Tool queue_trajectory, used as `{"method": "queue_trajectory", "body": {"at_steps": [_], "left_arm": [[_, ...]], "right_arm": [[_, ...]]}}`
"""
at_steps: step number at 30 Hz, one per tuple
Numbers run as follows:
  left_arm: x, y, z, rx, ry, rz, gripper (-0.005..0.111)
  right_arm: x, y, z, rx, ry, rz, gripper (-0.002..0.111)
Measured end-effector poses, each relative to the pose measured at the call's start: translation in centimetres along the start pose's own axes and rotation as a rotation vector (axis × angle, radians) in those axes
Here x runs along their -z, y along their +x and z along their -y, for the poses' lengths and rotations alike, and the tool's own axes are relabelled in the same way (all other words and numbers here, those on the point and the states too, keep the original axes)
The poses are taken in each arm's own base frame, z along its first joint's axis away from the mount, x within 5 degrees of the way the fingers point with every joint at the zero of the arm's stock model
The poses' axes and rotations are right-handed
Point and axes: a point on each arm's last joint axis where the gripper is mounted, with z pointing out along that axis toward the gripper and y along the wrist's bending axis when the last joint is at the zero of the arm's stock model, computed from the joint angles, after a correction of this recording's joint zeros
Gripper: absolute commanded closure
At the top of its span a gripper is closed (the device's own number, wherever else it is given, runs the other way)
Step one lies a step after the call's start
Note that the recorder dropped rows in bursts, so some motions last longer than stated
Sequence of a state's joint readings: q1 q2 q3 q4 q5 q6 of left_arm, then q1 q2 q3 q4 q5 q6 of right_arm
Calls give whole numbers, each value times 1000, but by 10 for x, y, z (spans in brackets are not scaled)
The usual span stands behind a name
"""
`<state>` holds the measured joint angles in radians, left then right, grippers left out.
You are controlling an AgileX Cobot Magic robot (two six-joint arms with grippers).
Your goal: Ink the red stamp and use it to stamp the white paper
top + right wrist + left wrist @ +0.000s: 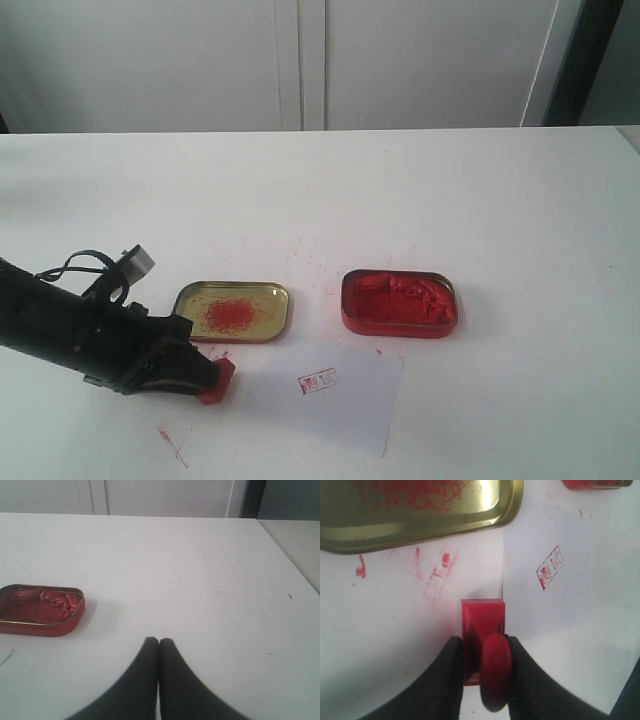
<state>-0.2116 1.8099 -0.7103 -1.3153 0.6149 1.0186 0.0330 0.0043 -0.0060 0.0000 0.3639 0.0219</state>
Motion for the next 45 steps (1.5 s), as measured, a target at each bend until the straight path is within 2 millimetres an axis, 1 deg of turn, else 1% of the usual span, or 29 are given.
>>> {"method": "queue_trajectory", "body": {"at_steps": [4,7,9,25,28,35,37,39,43,45], "left_arm": [[0,0,-1,0,-10,4,72],[0,0,-1,0,-12,5,63],[0,0,-1,0,-12,5,60],[2,-2,-3,8,-16,14,59],[10,-4,-8,16,-28,38,59],[45,-12,-10,-26,-72,139,59],[54,-13,-11,-35,-84,161,61],[61,-14,-11,-42,-93,179,67],[69,-13,-9,-67,-90,185,90],[70,-12,-7,-81,-82,171,105]], "right_arm": [[0,0,0,0,0,0,108],[0,0,0,0,0,0,108],[0,0,0,0,0,0,108],[0,0,0,0,0,0,108],[0,0,0,0,0,0,108],[0,0,0,0,0,0,108],[0,0,0,0,0,0,108],[0,0,0,0,0,0,108],[0,0,0,0,0,0,108],[0,0,0,0,0,0,108]]}}
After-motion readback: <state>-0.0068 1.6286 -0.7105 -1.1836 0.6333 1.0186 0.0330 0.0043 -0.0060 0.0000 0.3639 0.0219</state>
